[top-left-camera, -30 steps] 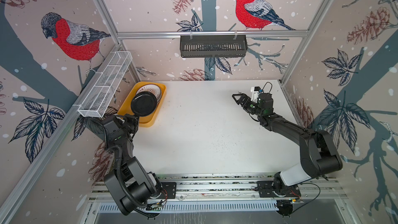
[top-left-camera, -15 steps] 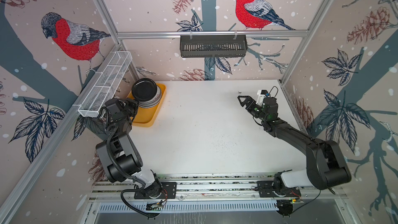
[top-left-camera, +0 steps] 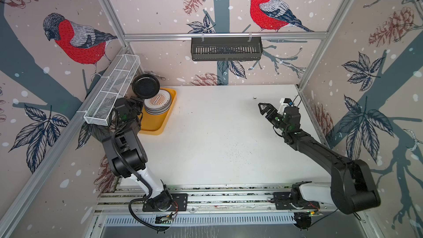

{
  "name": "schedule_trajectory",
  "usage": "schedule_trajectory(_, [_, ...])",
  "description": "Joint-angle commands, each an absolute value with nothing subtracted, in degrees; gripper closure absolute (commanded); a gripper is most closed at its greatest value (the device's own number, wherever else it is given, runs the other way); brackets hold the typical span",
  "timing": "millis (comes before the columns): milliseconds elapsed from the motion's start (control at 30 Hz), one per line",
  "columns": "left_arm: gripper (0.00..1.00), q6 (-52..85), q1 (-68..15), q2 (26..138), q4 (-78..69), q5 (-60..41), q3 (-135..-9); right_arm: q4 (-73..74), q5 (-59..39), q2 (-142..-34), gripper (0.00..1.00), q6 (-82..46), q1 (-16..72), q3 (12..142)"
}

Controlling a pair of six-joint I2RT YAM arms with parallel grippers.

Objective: Place the plates into the plastic bin on the countertop
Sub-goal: 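Lower the black plate onto the plate stack with the left gripper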

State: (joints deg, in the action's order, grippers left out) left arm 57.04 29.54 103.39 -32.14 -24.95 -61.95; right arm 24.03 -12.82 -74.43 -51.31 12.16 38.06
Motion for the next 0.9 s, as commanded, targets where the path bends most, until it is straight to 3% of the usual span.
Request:
schedule_trajectory(0, [1.0,58.33,30.89,106.31,-11.51,-35.67,-62.43,23.64,-11.34,-73.98,0.0,-51.94,12.02,37.97])
schedule_trajectory(567, [1.0,61.93,32.3,88.6,-17.48,-31.7,-45.3,23.47,-12.73,-74.83,0.0,-51.86,11.79,38.14])
schedule_trajectory(867, [1.0,61.18,32.7,87.94,-17.94,-33.51,-44.8,23.43,-13.62,-76.21,0.0,-51.97,12.04,39.29])
